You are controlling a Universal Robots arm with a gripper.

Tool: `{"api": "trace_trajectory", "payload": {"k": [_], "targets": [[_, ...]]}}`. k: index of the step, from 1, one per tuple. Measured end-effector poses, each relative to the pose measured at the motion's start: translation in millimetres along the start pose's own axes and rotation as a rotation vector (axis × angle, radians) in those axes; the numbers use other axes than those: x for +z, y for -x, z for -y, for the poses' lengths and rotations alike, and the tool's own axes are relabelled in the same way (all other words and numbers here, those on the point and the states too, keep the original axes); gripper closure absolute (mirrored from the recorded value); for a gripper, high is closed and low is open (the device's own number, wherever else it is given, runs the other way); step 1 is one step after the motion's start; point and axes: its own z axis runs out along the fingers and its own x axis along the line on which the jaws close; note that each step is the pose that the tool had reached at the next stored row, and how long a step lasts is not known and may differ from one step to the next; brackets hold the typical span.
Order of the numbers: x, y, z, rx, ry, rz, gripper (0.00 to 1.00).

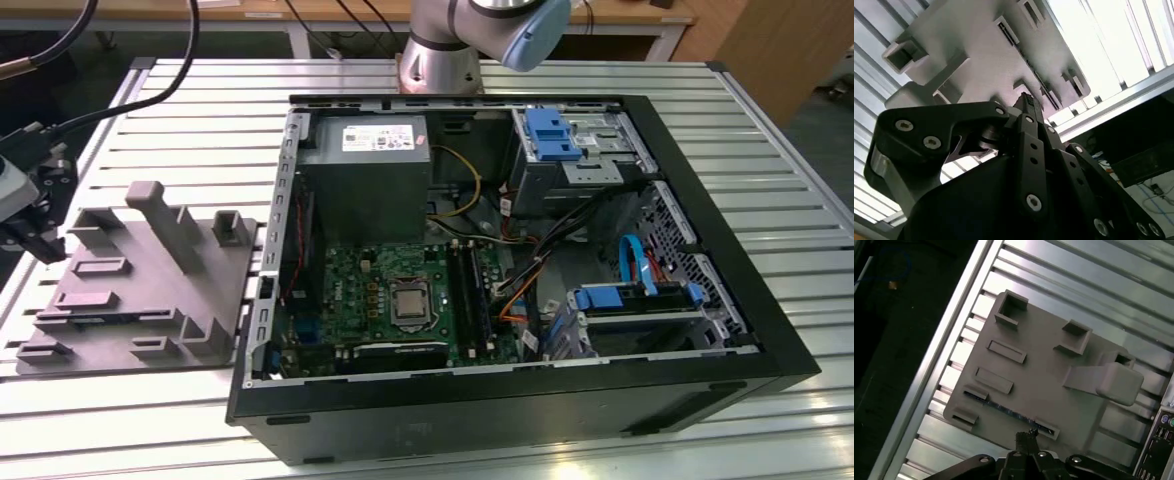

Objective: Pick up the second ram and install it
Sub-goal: 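Pick up the second ram and move it above second insertion slot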

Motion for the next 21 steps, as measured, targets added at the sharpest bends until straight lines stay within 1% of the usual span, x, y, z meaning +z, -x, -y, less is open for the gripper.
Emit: {"api": "trace_trajectory", "payload": {"k": [21], "targets": [[1.6, -0.1, 0.1, -0.381, 0.0100, -0.0170, 0.90]]}}
